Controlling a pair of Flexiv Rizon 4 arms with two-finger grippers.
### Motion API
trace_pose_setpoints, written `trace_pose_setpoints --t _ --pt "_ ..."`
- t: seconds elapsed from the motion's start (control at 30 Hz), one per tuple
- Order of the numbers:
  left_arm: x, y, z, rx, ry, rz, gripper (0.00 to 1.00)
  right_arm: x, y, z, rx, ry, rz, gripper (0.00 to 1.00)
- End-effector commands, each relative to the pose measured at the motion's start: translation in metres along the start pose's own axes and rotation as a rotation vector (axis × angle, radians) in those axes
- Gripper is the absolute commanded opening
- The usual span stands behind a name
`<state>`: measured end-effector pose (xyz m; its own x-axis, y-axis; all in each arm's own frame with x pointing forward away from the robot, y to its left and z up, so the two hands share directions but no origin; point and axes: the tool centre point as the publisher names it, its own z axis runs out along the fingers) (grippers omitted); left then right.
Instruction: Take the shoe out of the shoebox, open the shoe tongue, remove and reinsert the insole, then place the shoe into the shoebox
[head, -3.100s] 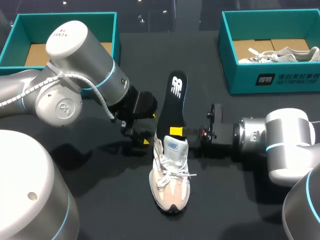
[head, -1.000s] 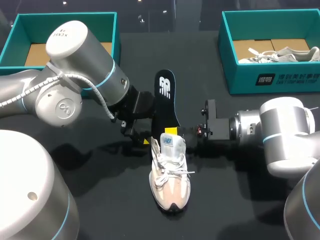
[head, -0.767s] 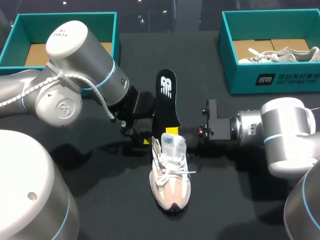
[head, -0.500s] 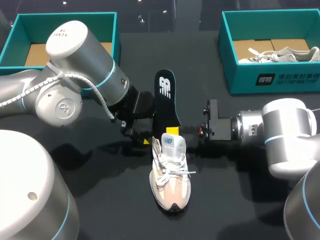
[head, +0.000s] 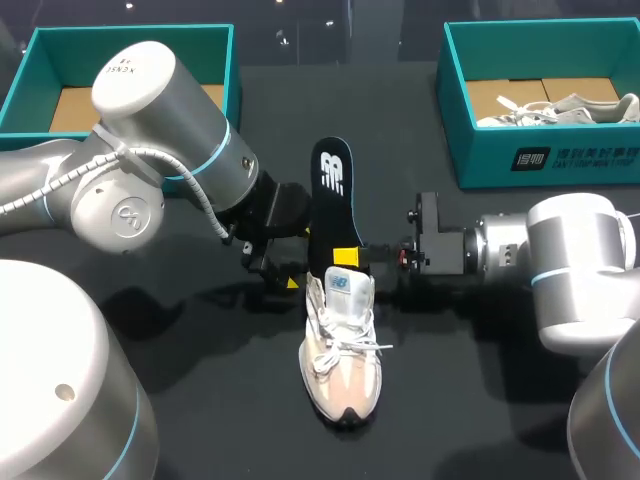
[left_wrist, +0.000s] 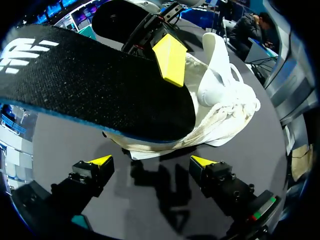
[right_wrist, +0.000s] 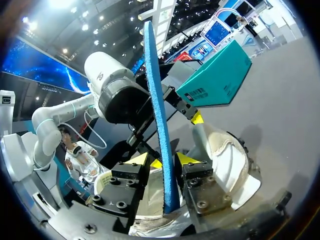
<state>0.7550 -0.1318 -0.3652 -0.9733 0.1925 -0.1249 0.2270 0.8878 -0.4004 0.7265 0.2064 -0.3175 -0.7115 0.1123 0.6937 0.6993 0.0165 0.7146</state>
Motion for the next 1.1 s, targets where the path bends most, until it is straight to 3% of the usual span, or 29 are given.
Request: trace_pose_setpoints --t 0.03,0.8,0.83,0.9,0.93,1.1 --pt "0.001 0.001 -0.002 0.001 0.001 0.001 1.00 -0.001 0.003 0.000 0.013 0.006 -0.001 0.33" --pt "0.001 0.001 -0.002 0.001 0.001 0.001 1.00 -0.012 0.030 -0.001 0.028 0.028 -0.003 0.27" --pt "0.001 0.001 -0.002 0.001 0.001 0.001 1.00 -0.013 0.031 -0.001 0.027 0.028 0.002 0.24" --pt "0.001 0.001 -0.002 0.001 0.001 0.001 1.00 -0.013 0.031 -0.001 0.026 0.029 0.011 0.05" --pt "0.001 0.001 -0.002 0.001 0.001 0.001 1.00 -0.014 0.031 -0.001 0.024 0.030 0.018 0.00" --pt "0.001 0.001 -0.002 0.001 0.001 0.001 1.00 -0.016 0.031 0.000 0.023 0.026 0.060 0.00"
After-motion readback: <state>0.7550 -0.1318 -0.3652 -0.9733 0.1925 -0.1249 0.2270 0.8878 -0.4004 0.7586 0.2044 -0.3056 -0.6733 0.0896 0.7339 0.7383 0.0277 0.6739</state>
